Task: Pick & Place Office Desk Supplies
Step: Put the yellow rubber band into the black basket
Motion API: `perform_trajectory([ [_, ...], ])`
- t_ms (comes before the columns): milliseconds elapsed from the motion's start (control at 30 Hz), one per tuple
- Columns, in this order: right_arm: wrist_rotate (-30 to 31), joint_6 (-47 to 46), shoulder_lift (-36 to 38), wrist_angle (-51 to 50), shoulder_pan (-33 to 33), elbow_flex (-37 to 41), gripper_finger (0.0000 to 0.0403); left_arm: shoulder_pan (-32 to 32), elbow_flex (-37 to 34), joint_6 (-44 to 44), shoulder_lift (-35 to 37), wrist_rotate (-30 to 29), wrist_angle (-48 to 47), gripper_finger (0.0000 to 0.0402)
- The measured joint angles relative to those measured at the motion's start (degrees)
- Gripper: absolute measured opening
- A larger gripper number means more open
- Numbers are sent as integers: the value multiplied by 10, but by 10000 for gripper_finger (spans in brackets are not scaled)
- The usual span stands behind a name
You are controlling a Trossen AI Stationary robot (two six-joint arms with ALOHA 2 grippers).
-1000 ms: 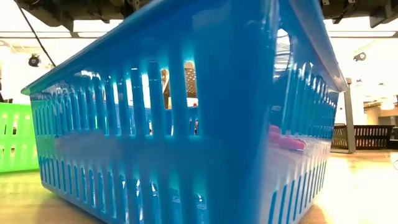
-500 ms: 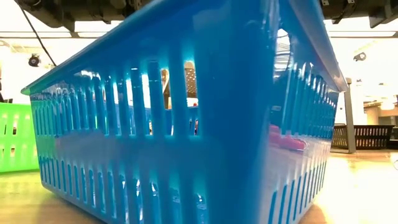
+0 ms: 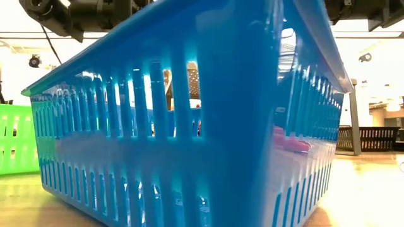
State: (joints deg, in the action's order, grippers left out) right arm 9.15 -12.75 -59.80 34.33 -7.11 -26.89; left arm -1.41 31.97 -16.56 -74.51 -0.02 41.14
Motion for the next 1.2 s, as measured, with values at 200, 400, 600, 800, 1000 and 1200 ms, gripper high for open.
perform_trajectory([
  [200, 0, -1, -68, 76, 0, 0, 112, 0, 0, 0, 5, 0, 5, 1],
  [400, 54, 54, -130, 118, 0, -20, 112, 0, 0, 0, 4, 0, 4, 1],
  [600, 46, 142, -197, 116, 0, -62, 111, 0, 0, 0, 4, 0, 2, 1],
  [800, 45, 254, -261, 113, 0, -94, 111, 0, 0, 0, 4, 0, -3, 1],
  [1000, 45, 230, -277, 114, 0, -112, 111, 0, 0, 0, 4, 0, -5, 1],
  [1200, 29, 127, -266, 112, 0, -127, 111, 0, 0, 0, 4, 0, -7, 1],
])
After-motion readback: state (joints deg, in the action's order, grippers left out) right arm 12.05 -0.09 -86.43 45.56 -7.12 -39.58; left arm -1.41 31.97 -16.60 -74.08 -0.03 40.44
